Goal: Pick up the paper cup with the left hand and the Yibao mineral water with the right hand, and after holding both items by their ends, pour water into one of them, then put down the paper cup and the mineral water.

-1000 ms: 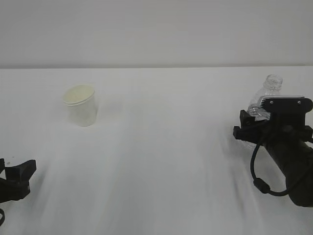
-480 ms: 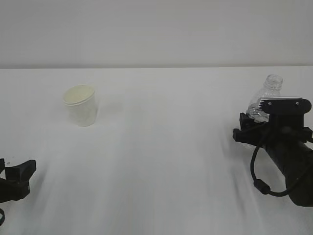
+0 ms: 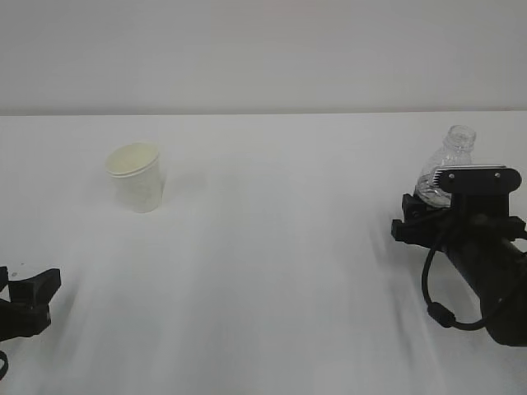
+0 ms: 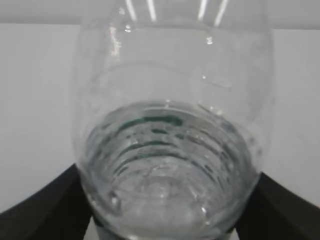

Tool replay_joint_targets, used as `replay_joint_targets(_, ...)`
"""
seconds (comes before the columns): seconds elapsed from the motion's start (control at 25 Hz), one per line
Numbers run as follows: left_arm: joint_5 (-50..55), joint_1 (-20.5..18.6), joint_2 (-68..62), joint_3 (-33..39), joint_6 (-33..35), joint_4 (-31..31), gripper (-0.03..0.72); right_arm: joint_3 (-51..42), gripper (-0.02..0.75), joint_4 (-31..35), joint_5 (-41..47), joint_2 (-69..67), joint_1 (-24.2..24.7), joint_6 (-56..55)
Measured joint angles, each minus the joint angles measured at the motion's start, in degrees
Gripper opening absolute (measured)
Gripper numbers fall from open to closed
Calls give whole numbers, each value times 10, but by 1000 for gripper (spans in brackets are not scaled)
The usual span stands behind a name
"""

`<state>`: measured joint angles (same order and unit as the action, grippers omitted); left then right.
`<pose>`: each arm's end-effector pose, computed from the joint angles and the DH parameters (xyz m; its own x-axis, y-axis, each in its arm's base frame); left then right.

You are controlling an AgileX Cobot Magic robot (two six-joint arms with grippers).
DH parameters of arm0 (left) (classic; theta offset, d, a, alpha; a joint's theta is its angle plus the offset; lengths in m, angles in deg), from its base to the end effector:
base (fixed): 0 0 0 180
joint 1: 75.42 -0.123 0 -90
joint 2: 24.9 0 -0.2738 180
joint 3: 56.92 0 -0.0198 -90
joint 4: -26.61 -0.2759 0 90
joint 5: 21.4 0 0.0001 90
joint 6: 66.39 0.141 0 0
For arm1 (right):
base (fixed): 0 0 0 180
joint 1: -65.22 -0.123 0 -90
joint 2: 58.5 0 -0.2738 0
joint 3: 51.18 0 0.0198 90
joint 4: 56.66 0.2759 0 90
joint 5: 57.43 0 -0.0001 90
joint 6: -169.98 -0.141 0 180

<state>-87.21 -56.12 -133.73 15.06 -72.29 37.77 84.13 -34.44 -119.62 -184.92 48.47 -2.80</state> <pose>0.2249 -0.0524 0.0463 -0.4301 -0.0398 -0.9019 0.0979 0.9911 -0.0905 0.3477 0.0554 0.0266 -0.3374 -0.0403 -0.9405 0.0490 0.9970 -0.0602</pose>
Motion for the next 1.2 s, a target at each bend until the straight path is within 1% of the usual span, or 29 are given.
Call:
replay_joint_targets(0.64, 0, 0, 0, 0, 0, 0, 502, 0, 591, 0, 4, 0, 0, 18)
replay_joint_targets(0.72, 0, 0, 0, 0, 0, -1, 501, 0, 572, 0, 4, 0, 0, 20)
replay_joint_targets(0.92, 0, 0, 0, 0, 0, -1, 501, 0, 496, 0, 6, 0, 0, 21)
replay_joint_targets(1.2, 0, 0, 0, 0, 0, -1, 501, 1, 477, 0, 6, -1, 0, 22)
